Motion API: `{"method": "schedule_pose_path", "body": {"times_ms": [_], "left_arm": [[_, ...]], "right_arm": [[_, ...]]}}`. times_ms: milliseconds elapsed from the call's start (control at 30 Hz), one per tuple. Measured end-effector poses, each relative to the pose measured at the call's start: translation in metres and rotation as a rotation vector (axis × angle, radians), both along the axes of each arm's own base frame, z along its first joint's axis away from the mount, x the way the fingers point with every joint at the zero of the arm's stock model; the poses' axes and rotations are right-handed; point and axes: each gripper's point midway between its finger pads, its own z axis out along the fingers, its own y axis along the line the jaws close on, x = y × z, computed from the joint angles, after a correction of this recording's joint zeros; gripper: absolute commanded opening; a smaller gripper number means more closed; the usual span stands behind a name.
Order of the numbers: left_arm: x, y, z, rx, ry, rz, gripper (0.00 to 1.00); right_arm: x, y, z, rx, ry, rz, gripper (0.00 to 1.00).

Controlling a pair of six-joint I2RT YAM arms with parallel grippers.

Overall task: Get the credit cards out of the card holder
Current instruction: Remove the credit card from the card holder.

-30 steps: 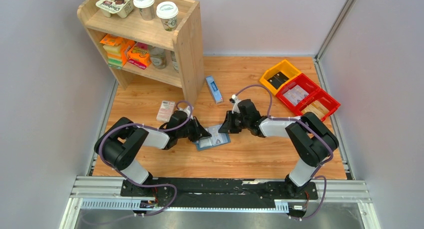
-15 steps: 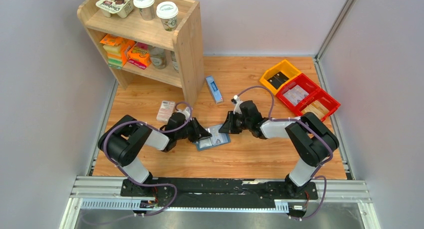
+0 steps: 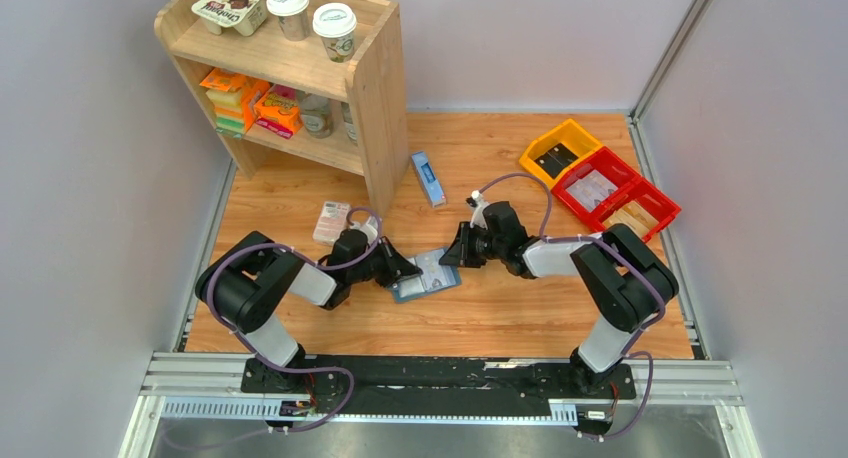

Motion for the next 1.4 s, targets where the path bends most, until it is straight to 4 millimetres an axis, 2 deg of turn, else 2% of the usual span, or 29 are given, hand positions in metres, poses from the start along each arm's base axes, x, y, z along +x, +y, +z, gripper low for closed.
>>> {"method": "schedule_pose_path", "body": {"times_ms": [400,533,1067,1233,1400], "left_arm": [[-0.004,0.011,-0.003,0.0,0.029,0.031,0.01],[-0.005,0.015,-0.003,0.001,0.031,0.04,0.05],[-0.007,0.016,-0.004,0.005,0.035,0.03,0.07],[-0.006,0.015,-0.004,0.008,0.032,0.02,0.11],[-0.007,0.015,-0.004,0.01,0.033,0.018,0.12]], "right_arm": [[0.001,0.002,-0.001,0.011,0.001,0.004,0.08],[0.001,0.002,-0.001,0.012,0.001,0.005,0.08],[-0.005,-0.001,0.002,-0.014,0.038,0.026,0.19],[-0.006,0.002,0.012,-0.004,0.031,0.045,0.22],[-0.004,0.013,0.027,0.028,0.002,0.081,0.21]]}}
